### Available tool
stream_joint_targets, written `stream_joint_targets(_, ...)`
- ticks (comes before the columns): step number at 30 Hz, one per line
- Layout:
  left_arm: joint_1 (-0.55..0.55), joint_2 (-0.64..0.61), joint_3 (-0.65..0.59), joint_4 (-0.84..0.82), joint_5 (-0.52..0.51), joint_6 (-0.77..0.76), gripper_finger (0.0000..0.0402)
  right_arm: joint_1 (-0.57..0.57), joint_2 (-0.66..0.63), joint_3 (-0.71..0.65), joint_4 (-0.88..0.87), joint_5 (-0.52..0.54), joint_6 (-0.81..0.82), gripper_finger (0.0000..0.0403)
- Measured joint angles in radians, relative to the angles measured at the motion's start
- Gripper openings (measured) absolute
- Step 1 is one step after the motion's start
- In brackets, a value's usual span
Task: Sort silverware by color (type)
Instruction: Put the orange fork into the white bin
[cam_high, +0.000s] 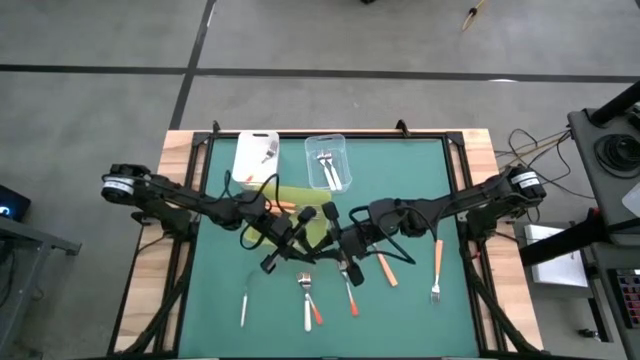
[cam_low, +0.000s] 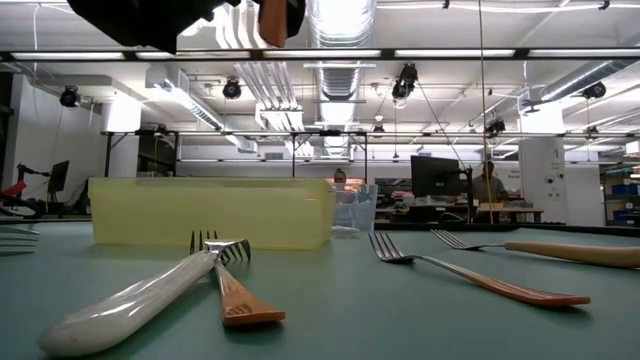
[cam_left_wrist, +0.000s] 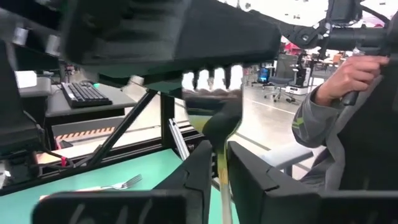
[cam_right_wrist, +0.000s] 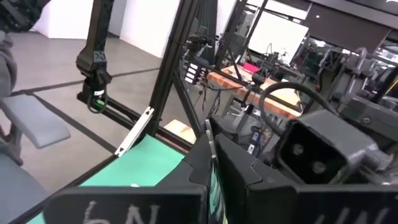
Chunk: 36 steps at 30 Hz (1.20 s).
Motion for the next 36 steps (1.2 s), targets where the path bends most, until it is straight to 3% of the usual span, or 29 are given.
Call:
stream_joint_targets(8, 0.033, -0.007, 0.000, -0.027, -0.012, -0.005, 0.0106, -0.007, -0.002, 0.000, -0.009, 0.072, 0.029, 0.0008)
stream_joint_targets(13, 0.096, -0.076, 0.000, -0.212, -0.035, 0.030, 0.0150, -0.007, -0.010, -0.001, -0.050, 0.207, 0.035, 0.0008)
stream_joint_targets(16, 0.130, -0.143, 0.000, -0.355, -0.104, 0.078, 0.0166, -0.007, -0.026, -0.001, -0.079, 0.324, 0.048, 0.0008)
stream_joint_targets(22, 0.147, -0.279, 0.000, -0.586, -0.410, 0.159, 0.0174, -0.018, -0.062, -0.001, -0.133, 0.551, 0.070, 0.0008)
stream_joint_targets(26, 0.147, -0.328, -0.012, -0.623, -0.543, 0.149, 0.0174, -0.042, -0.080, -0.001, -0.155, 0.654, 0.148, 0.0008)
stream_joint_targets(36, 0.116, -0.259, -0.041, -0.518, -0.559, 0.072, 0.0171, -0.084, -0.083, -0.028, -0.175, 0.671, 0.217, 0.0008)
